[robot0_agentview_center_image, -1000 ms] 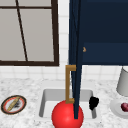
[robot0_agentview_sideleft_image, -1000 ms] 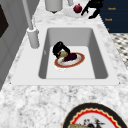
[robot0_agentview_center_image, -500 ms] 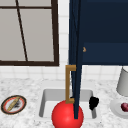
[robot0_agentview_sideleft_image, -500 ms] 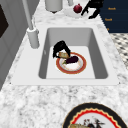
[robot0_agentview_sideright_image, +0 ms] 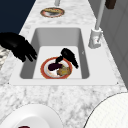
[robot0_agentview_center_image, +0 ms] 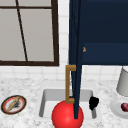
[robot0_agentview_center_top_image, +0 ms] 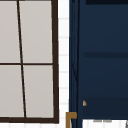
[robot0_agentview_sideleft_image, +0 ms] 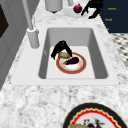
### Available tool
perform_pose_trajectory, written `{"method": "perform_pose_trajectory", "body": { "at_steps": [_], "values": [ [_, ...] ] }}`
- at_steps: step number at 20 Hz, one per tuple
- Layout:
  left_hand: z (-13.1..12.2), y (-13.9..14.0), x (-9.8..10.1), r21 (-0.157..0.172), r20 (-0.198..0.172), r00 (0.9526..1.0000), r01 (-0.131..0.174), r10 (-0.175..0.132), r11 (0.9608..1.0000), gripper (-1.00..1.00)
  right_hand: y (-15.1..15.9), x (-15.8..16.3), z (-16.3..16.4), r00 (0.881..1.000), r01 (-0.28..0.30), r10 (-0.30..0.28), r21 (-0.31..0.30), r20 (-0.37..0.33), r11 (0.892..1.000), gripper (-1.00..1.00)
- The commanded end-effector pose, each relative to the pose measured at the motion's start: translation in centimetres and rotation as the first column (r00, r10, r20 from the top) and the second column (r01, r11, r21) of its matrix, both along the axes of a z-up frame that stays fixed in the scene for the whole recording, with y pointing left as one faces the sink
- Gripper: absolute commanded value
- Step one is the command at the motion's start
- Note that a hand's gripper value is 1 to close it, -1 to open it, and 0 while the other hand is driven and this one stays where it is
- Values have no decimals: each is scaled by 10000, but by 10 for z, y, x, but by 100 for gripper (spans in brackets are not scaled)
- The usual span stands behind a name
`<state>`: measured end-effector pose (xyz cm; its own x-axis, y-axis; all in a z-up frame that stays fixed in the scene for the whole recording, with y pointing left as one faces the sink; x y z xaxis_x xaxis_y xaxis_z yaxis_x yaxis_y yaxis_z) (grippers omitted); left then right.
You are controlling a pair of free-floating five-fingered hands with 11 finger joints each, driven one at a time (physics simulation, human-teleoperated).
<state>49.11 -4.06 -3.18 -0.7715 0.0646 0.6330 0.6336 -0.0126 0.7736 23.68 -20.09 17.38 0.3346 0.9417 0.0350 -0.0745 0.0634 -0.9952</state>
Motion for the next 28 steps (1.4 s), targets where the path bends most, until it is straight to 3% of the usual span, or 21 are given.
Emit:
{"method": "perform_pose_trajectory", "body": {
  "at_steps": [1, 3, 4, 6, 7, 8, 10, 11, 12, 16, 21, 28],
  "values": [
    [12, 21, 0, -342, 1, 10000, 0, 0, 9994, -100, 0, 0, 0, 10000, 0, 0, 0, 0, 10000, 0],
    [13, 27, 0, -306, -217, 9998, 19, -26, 9995, -100, 0, 0, 0, 10000, 0, 0, 0, 0, 10000, 0],
    [12, 19, -1, -77, -55, 10000, 29, -29, 10000, -100, 0, 0, 0, 10000, 0, 0, 0, 0, 10000, 0],
    [11, 21, 0, -1, 21, 10000, -3, 3, 10000, -100, 0, 0, 0, 10000, 0, 0, 0, 0, 10000, 0],
    [11, 24, 0, -66, 399, 9991, -125, 127, 9999, -100, 0, 0, 0, 10000, 0, 0, 0, 0, 10000, 0],
    [12, 36, -10, -333, 541, 9983, -206, 224, 9992, -100, 0, 0, 0, 10000, 0, 0, 0, 0, 10000, 0],
    [11, 43, -15, -340, 432, 9986, -289, 304, 9990, -100, 0, 0, 0, 10000, 0, 0, 0, 0, 10000, 0],
    [13, 51, -16, -366, 429, 9988, -232, 248, 9991, -100, 0, 0, 0, 10000, 0, 0, 0, 0, 10000, 0],
    [18, 58, -13, -324, 157, 9999, 55, -50, 9995, -100, 0, 0, 0, 10000, 0, 0, 0, 0, 10000, 0],
    [24, 78, -18, -90, -109, 9999, 75, -76, 9999, -100, 0, 0, 0, 10000, 0, 0, 0, 0, 10000, 0],
    [45, 107, -19, -514, 325, 9994, 110, -94, 9986, -100, 0, 0, 0, 10000, 0, 0, 0, 0, 10000, 0],
    [70, 150, -32, -559, 98, 9999, 56, -51, 9984, -100, 0, 0, 0, 10000, 0, 0, 0, 0, 10000, 0]
  ]
}}
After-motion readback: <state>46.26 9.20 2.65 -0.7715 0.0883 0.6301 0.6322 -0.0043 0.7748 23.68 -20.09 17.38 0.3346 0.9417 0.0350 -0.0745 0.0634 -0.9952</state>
